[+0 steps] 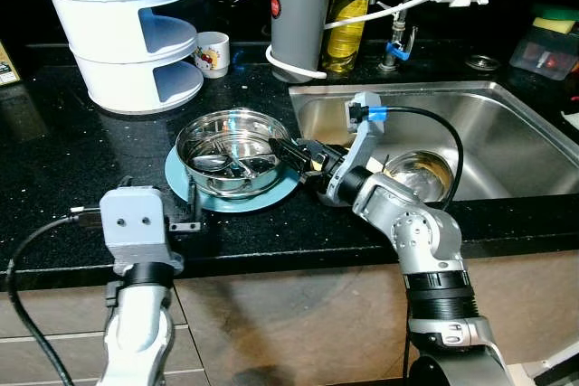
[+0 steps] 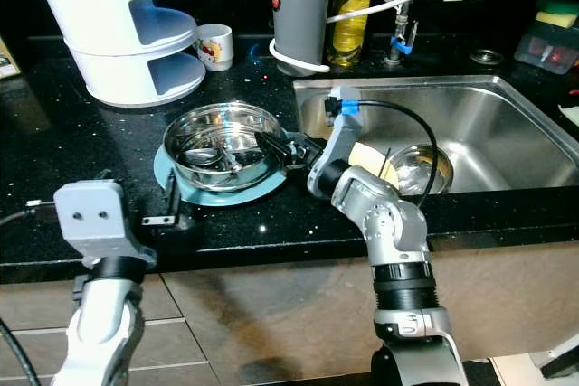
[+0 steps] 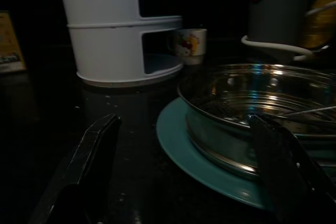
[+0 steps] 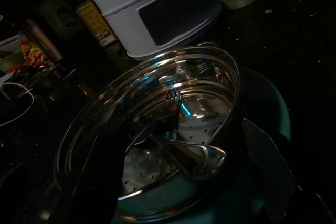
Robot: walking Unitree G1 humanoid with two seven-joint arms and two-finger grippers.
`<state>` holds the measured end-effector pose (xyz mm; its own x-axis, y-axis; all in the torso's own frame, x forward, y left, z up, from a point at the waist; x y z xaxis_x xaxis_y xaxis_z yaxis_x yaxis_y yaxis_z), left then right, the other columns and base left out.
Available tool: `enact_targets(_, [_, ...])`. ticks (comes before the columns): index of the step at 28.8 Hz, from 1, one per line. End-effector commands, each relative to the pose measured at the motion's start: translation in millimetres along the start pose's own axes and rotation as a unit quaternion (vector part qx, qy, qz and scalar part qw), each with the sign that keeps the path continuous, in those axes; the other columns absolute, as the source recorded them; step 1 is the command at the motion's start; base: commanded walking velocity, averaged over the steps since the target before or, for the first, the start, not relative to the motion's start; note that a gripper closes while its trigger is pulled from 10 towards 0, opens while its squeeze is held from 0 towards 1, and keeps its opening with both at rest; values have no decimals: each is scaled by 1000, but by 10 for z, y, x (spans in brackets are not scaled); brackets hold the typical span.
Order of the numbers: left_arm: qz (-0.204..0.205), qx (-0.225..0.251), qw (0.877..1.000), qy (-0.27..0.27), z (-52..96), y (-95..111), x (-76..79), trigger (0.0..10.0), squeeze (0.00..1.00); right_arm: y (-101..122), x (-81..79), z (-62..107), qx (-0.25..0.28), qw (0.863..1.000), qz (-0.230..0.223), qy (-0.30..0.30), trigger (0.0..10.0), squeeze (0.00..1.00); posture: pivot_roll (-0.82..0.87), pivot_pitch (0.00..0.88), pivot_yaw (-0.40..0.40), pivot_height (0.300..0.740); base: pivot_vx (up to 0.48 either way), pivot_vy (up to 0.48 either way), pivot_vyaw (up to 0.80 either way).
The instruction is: Kitchen organization
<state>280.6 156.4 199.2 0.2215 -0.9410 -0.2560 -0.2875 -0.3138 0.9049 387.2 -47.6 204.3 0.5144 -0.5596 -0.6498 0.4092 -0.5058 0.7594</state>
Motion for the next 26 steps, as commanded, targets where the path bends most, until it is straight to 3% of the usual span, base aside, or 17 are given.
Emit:
enact_targets(1, [13, -7, 1000, -5, 26, 3, 20, 10000, 0, -18, 51, -1, 4, 1000, -1, -10, 10000, 0, 64, 0, -53, 740, 0, 0, 0])
enact_targets(4, [44, -21, 998, -26, 61, -8, 100, 10000, 0, -8, 50, -12, 10, 1000, 0, -10, 10000, 0, 67, 0, -52, 740, 0, 0, 0])
enact_targets(5, [66, -32, 996, -50, 86, -24, 192, 10000, 0, -1, 50, -13, 12, 1000, 0, -10, 10000, 0, 65, 0, -51, 740, 0, 0, 0])
enact_targets(8, [83, -43, 991, -98, 183, -16, 357, 10000, 0, 25, 48, -14, 19, 1000, 0, -9, 10000, 0, 66, 0, -45, 740, 0, 0, 0])
enact_targets(17, [107, -64, 983, -134, 389, 55, 475, 10000, 0, 55, 36, -23, 28, 1000, -3, -4, 10000, 0, 72, 0, -45, 740, 0, 0, 0])
enact_targets(24, [92, -69, 984, -137, 460, 112, 418, 10000, 0, 69, 29, -23, 32, 999, -6, 3, 10000, 0, 77, 0, -43, 740, 0, 0, 0])
enact_targets(25, [88, -69, 984, -139, 463, 119, 425, 10000, 0, 64, 28, -21, 32, 999, -8, 4, 4745, 0, 79, 0, -43, 740, 0, 0, 0])
enact_targets(26, [84, -68, 984, -140, 460, 124, 433, 10000, 0, 55, 27, -19, 32, 999, -11, 5, 510, 0, 80, 0, -45, 740, 0, 0, 0])
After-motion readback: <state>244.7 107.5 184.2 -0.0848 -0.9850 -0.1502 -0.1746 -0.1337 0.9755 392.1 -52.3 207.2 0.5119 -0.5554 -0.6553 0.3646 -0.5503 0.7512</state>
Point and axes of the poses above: a point about 5 cm out from each wrist's last joint towards the gripper, its own z axis pointing back from the gripper into the wrist, its own y axis along the axis of the wrist's last joint, x = y × z, the point moved 6 cm from there along -z, pointing out of the wrist towards the gripper, and after that the axes turned 15 degrees about -z, right-handed, at the moved point
